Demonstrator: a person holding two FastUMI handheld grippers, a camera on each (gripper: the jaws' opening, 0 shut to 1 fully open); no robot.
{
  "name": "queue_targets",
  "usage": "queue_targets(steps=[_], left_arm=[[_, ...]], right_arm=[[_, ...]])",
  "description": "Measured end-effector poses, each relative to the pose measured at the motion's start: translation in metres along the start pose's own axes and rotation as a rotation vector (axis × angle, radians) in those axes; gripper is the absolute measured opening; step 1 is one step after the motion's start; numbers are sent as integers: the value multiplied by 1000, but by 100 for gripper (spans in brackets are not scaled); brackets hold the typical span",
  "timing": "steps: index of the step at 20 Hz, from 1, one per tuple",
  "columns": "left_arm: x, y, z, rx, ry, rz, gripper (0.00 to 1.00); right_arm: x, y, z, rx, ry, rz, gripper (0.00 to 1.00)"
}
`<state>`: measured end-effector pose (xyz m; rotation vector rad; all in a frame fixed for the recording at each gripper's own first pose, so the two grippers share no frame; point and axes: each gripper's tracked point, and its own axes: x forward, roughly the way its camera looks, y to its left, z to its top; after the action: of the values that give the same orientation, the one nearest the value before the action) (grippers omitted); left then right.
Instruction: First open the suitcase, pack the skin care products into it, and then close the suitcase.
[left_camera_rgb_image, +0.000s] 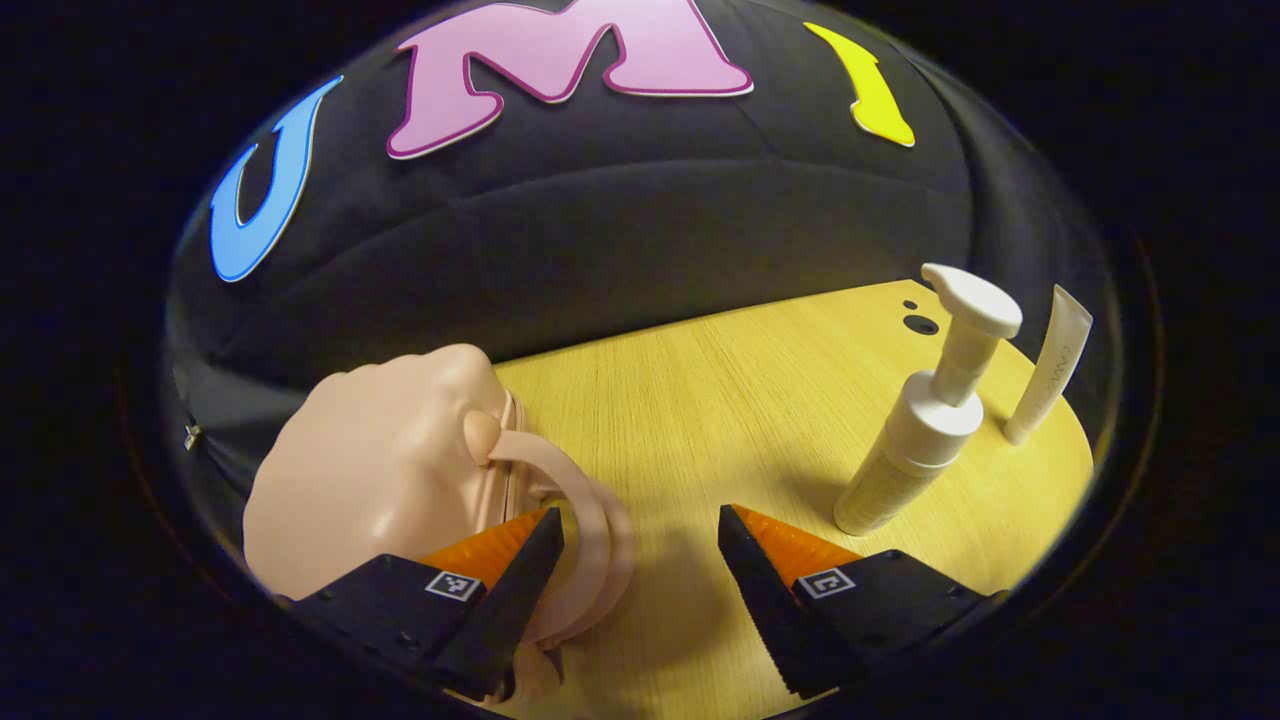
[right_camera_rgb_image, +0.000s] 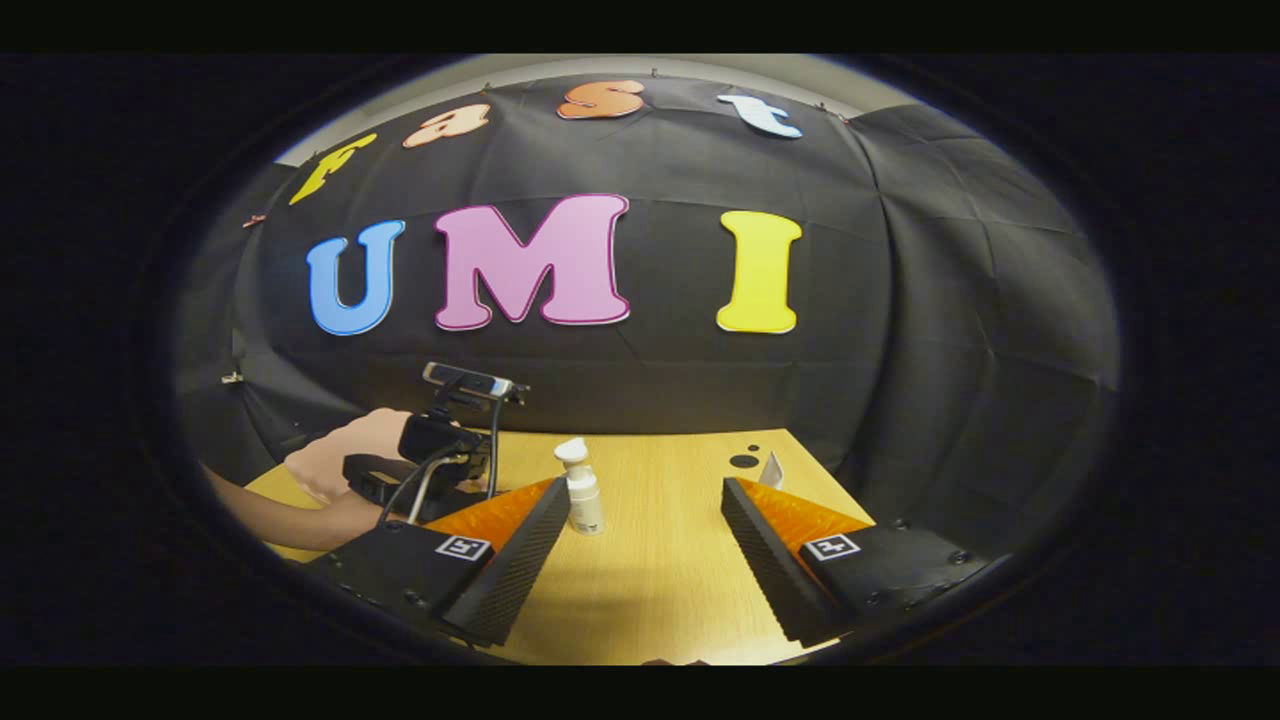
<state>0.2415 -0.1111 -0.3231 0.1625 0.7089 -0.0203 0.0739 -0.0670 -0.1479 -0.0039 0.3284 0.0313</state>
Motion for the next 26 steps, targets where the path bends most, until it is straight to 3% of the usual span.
queue_targets(steps=[1,2,3,5,6,8,11,14,17,20,26], left_arm=[[6,2,-2,-6,17,14,98],[11,6,-3,-29,27,26,88],[13,10,-2,-53,35,36,85],[20,24,-6,-105,64,58,70],[24,28,-12,-127,89,59,58],[23,28,-8,-157,94,22,22],[6,26,13,-189,62,-38,18],[-39,49,71,-341,-7,-96,15],[-104,119,134,-404,-71,-127,15],[-139,199,153,-419,-49,-119,15],[-165,398,134,-200,-13,157,14]], right_arm=[[2,-2,4,-6,-12,1,97],[5,-7,6,-11,-20,-6,97],[8,-9,4,-9,-13,-11,97],[10,-7,0,1,4,-8,97],[9,-8,1,-3,-1,-13,97],[6,-9,5,-18,-14,-26,97],[2,-7,6,-38,-16,-39,97],[-4,-1,16,-51,-38,-51,97],[-5,19,21,-56,-55,-35,97],[1,44,24,-53,-63,11,97],[15,72,23,-58,-51,86,97]])
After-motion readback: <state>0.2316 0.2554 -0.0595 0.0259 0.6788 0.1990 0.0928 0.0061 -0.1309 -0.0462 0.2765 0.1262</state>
